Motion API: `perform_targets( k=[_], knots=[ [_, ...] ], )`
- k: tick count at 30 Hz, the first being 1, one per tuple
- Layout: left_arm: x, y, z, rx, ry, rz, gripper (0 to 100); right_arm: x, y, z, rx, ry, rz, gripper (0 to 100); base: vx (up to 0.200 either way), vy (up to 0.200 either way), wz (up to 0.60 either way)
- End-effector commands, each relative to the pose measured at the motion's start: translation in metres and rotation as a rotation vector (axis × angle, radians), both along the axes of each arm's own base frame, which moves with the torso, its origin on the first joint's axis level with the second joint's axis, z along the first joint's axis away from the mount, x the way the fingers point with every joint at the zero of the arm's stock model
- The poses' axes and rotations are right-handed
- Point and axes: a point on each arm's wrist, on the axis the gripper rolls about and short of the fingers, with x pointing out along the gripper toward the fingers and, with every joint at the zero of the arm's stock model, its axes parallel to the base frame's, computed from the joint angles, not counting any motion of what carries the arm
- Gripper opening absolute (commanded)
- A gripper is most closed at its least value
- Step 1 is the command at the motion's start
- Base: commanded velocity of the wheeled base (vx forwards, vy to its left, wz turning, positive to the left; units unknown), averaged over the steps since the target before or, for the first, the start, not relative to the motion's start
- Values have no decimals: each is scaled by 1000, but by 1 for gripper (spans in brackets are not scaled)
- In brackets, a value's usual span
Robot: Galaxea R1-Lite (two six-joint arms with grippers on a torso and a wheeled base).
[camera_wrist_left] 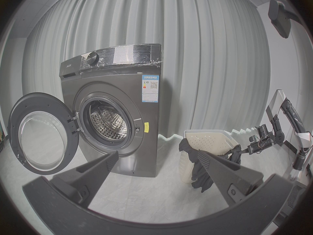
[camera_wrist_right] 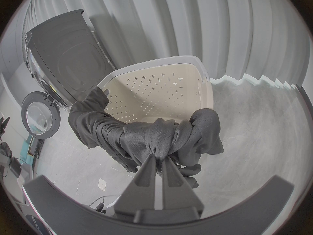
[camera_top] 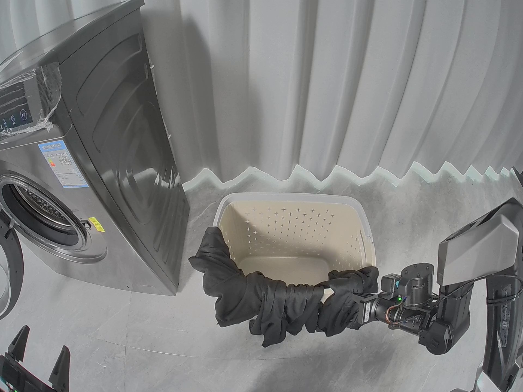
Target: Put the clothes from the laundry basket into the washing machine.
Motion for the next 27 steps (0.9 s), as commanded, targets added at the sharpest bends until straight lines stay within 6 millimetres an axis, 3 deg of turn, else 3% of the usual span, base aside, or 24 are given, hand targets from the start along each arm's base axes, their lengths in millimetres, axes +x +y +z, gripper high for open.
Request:
perform_targets(
  k=[1,7,10,19,27],
  knots=[
    [0,0,-5,0,-1,0,100,-10,1,11,9,-14,19,0,0,0,0],
    [0,0,-5,0,-1,0,100,-31,8,45,43,-81,72,0,0,0,0],
    [0,0,-5,0,-1,0,100,-37,8,49,44,-84,82,0,0,0,0],
    [0,0,-5,0,-1,0,100,-38,8,47,44,-77,86,0,0,0,0],
    [0,0,-5,0,-1,0,100,-35,5,26,8,-6,69,0,0,0,0]
  ],
)
